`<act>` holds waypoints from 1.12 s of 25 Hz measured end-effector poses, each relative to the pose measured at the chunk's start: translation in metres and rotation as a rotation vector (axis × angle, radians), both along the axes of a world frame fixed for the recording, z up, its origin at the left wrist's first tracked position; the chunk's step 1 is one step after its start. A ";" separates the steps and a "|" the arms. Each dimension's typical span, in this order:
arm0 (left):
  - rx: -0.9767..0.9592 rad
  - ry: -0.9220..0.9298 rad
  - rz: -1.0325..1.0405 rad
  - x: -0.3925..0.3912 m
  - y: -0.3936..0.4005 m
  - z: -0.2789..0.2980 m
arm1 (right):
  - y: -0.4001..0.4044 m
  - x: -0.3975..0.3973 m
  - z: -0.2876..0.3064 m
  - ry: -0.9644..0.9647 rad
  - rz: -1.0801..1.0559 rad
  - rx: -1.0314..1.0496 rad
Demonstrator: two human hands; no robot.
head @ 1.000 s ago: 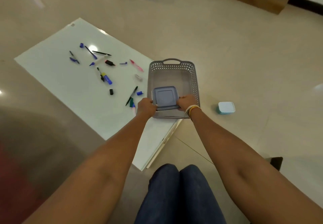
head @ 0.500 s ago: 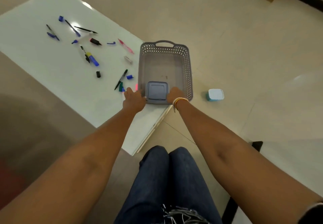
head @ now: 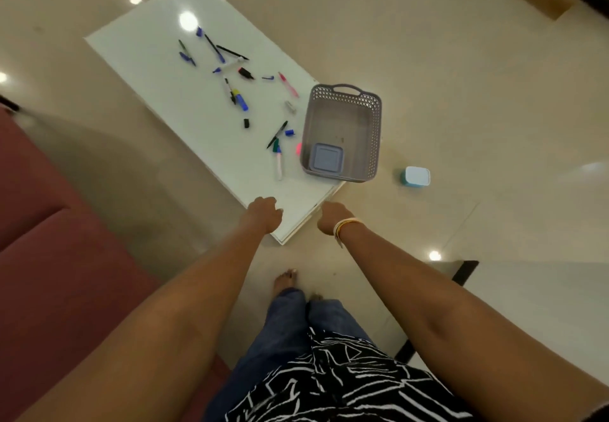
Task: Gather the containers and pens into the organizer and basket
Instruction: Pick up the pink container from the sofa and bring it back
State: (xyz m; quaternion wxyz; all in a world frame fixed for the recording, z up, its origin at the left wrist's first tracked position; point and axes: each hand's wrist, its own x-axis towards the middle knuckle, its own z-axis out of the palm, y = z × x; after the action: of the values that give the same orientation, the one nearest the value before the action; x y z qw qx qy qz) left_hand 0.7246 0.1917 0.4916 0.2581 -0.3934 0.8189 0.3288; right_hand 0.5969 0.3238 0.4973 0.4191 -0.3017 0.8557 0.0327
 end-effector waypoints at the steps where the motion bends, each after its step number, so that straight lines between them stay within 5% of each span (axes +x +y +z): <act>1: 0.003 0.007 0.022 0.013 0.007 0.005 | 0.004 0.015 0.003 0.001 0.040 0.001; 14: -0.064 0.019 0.319 0.173 0.043 0.022 | -0.021 0.148 0.032 0.033 0.321 -0.084; 28: -0.152 0.024 0.604 0.342 -0.180 0.047 | -0.298 0.296 0.056 0.014 0.797 -0.136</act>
State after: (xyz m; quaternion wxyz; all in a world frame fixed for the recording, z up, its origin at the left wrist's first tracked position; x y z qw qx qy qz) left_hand 1.0662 0.0116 0.5382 0.1087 -0.6332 0.6900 0.3333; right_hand 0.8934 0.0259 0.5532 0.3466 -0.6367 0.6748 0.1378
